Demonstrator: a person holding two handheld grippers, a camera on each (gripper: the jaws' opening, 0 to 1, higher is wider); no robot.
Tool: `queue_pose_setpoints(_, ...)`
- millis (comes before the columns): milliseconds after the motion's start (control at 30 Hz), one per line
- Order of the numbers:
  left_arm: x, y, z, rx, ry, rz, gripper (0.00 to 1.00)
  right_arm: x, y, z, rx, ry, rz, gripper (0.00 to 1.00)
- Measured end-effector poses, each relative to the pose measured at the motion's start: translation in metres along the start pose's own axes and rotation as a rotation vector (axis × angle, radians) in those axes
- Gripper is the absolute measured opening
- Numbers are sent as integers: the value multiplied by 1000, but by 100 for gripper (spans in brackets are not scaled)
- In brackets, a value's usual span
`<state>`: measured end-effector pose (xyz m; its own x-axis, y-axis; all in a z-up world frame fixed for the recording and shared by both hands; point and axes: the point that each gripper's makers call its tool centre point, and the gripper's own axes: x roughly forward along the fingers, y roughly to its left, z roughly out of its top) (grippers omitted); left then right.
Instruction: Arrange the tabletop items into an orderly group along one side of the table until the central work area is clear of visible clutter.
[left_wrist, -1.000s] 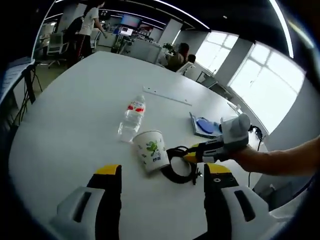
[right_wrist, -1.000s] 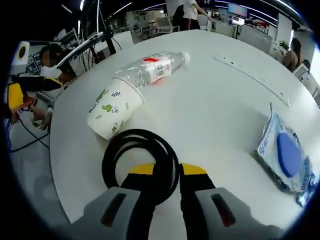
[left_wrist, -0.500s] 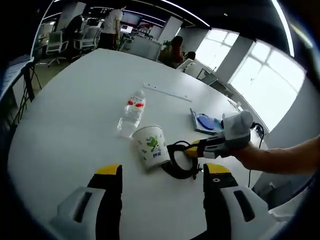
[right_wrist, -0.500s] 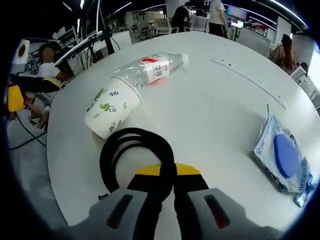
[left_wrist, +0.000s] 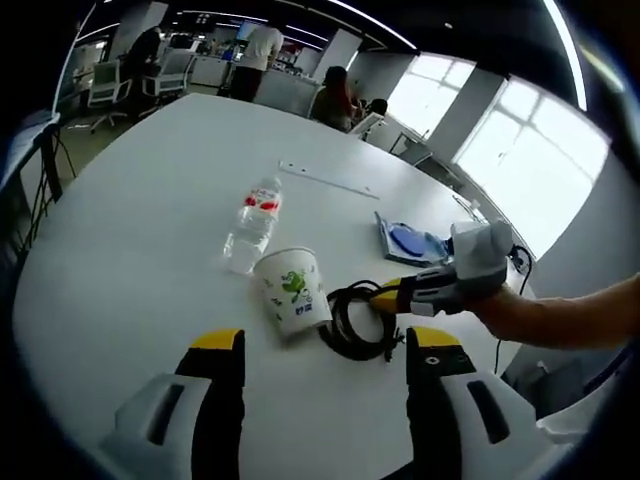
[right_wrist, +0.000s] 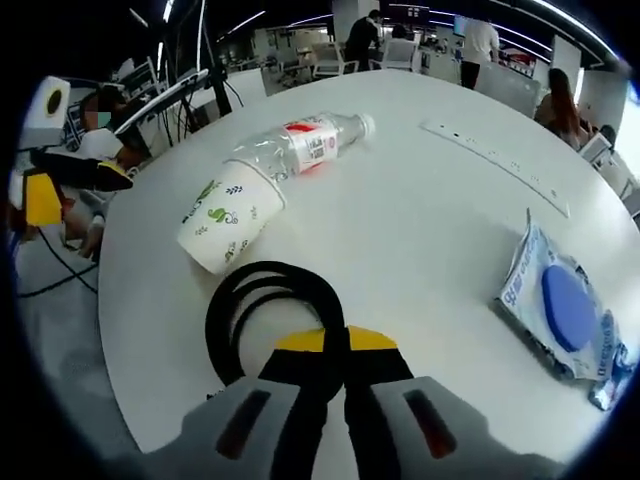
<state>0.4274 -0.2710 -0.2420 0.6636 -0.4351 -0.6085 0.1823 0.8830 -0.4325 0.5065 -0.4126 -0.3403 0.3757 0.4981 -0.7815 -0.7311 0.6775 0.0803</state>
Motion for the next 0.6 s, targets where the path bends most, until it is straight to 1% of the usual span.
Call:
queue_pose_setpoints(200, 6, -8, 0, 19, 12, -12, 65, -7, -4, 0, 15, -21, 5, 1)
queue_pose_setpoints(333, 10, -15, 2, 34, 16, -29, 65, -15, -2, 4, 28, -49, 11, 0)
queue_pose_setpoints(433, 14, -22, 3, 41, 19, -40, 65, -20, 0, 6, 25, -62, 15, 0)
queue_pose_setpoints(600, 19, -36, 5, 63, 27, -62, 65, -33, -2, 9, 50, -97, 14, 0)
